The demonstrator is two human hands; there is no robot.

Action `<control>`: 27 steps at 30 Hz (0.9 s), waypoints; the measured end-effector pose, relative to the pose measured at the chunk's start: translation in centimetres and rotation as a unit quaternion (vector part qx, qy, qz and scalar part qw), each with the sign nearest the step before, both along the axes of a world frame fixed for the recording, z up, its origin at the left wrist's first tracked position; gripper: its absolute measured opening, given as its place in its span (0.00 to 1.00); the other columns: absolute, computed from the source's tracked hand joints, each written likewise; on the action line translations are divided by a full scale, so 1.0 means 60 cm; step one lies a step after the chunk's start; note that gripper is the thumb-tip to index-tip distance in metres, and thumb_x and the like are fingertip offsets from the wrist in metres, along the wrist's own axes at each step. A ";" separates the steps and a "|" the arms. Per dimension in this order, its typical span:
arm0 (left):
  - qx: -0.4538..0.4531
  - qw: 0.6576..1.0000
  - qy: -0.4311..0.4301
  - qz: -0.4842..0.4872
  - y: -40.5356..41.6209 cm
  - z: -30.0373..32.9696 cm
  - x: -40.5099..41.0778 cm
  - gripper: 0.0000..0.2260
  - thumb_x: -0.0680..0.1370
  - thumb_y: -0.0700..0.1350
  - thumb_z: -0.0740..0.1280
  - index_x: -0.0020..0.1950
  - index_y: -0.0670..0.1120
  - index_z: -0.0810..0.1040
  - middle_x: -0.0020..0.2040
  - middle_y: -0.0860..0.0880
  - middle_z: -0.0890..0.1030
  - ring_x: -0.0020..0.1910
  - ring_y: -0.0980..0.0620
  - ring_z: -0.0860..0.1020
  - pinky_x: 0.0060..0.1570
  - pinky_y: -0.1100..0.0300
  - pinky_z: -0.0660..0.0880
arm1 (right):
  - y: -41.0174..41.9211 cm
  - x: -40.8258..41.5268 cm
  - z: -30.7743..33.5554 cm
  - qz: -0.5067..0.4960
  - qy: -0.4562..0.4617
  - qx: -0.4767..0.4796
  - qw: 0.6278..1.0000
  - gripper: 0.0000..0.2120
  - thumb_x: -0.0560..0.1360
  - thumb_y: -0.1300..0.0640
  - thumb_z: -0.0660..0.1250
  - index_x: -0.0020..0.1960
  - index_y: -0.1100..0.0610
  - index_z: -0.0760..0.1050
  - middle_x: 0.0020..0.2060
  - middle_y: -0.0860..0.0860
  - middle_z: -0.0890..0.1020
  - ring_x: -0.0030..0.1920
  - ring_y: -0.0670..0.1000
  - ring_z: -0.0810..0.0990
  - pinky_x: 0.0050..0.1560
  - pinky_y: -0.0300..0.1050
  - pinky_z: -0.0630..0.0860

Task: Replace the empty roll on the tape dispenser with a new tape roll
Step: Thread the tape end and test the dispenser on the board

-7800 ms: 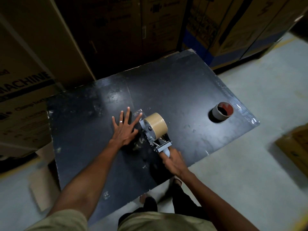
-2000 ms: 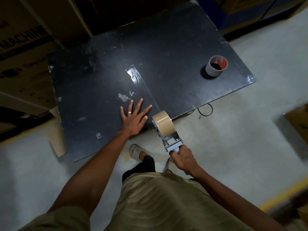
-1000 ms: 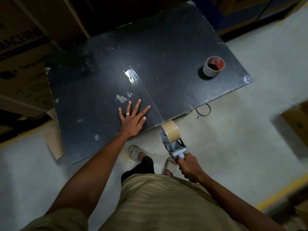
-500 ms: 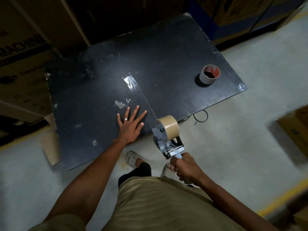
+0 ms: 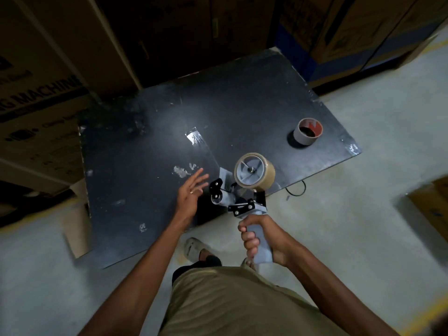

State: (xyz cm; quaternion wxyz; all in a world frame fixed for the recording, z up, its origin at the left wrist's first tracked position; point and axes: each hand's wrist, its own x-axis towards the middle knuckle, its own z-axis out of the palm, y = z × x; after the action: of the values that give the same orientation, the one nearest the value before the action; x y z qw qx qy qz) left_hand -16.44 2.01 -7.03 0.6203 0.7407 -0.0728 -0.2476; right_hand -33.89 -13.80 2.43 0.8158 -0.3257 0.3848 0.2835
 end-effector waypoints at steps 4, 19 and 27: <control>-0.097 0.992 0.081 0.018 -0.010 0.040 -0.016 0.30 0.74 0.24 0.57 0.66 0.51 0.79 0.64 0.49 0.81 0.65 0.48 0.78 0.59 0.52 0.77 | -0.006 0.036 0.008 -0.029 -0.019 0.065 0.997 0.09 0.74 0.58 0.62 0.35 0.55 0.70 0.27 0.46 0.64 0.23 0.44 0.61 0.23 0.36 0.61; -0.077 0.991 0.032 0.102 -0.030 0.068 0.005 0.24 0.73 0.31 0.72 0.68 0.46 0.77 0.62 0.53 0.82 0.61 0.57 0.80 0.60 0.60 0.78 | -0.018 0.120 0.013 -0.067 -0.021 0.093 0.993 0.10 0.74 0.58 0.62 0.34 0.55 0.70 0.25 0.46 0.66 0.22 0.43 0.64 0.22 0.35 0.63; -0.043 0.997 0.009 0.070 -0.027 0.051 0.053 0.22 0.72 0.27 0.71 0.61 0.46 0.79 0.39 0.59 0.85 0.41 0.64 0.81 0.44 0.71 0.77 | -0.022 0.143 0.010 -0.069 -0.016 0.090 0.993 0.07 0.73 0.59 0.63 0.35 0.55 0.70 0.25 0.46 0.66 0.22 0.44 0.64 0.22 0.36 0.63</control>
State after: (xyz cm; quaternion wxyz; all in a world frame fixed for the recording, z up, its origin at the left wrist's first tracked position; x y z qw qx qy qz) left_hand -13.28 0.41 -3.99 0.6684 0.7140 -0.0257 -0.2068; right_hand -25.33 -15.13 3.02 0.8653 -0.2282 0.3661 0.2552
